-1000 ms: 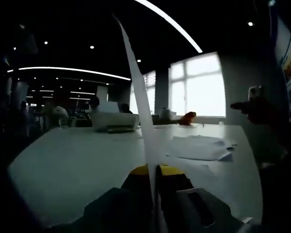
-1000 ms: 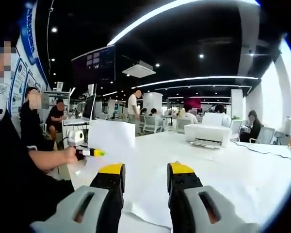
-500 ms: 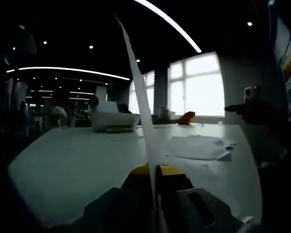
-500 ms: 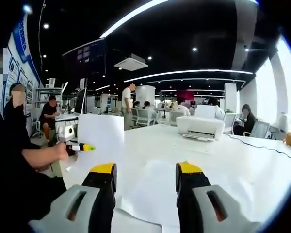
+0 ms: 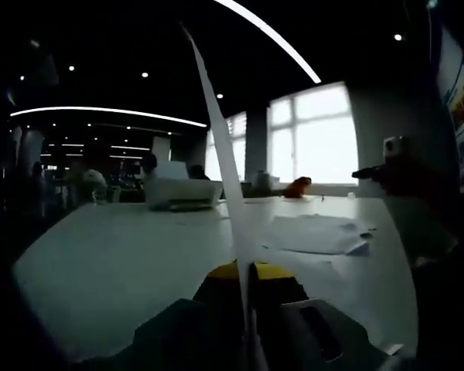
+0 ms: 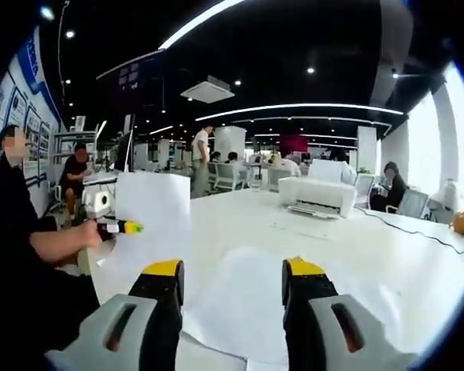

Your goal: Organize the stack of printing papers by aligning and flattening the scattered papers on the table

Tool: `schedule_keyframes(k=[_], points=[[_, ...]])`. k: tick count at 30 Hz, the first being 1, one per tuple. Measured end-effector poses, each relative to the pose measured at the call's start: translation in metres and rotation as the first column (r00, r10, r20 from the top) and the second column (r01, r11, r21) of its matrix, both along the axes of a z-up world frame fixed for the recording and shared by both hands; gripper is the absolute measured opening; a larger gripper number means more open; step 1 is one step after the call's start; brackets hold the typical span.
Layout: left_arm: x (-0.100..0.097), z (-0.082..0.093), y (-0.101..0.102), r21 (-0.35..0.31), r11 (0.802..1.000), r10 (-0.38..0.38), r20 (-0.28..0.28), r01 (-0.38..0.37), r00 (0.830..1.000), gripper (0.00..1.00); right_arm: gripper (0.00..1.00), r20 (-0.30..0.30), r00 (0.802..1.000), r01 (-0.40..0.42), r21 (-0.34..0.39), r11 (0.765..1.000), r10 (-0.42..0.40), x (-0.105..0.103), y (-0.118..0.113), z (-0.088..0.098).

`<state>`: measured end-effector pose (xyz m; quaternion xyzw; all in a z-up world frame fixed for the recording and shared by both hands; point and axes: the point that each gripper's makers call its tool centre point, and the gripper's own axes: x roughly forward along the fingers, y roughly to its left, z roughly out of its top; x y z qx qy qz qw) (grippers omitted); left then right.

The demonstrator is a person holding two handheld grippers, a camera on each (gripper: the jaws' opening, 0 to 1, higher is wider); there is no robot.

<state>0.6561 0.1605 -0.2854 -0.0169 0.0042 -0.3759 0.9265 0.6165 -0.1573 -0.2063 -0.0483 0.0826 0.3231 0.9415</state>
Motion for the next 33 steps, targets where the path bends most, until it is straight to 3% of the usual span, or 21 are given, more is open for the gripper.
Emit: schedule_keyframes(k=[22,33], points=[[0.000,-0.001,-0.001,0.004,1.000,0.001,-0.001,-0.001,1.000,0.06,0.50,-0.036,0.999,0.038,-0.035,0.999,-0.040,0.020,-0.010,-0.008],[0.002,-0.003,0.000,0.013,1.000,0.001,-0.004,-0.001,1.000,0.06,0.51,-0.045,0.999,0.024,-0.055,0.998,-0.027,0.026,-0.004,-0.011]])
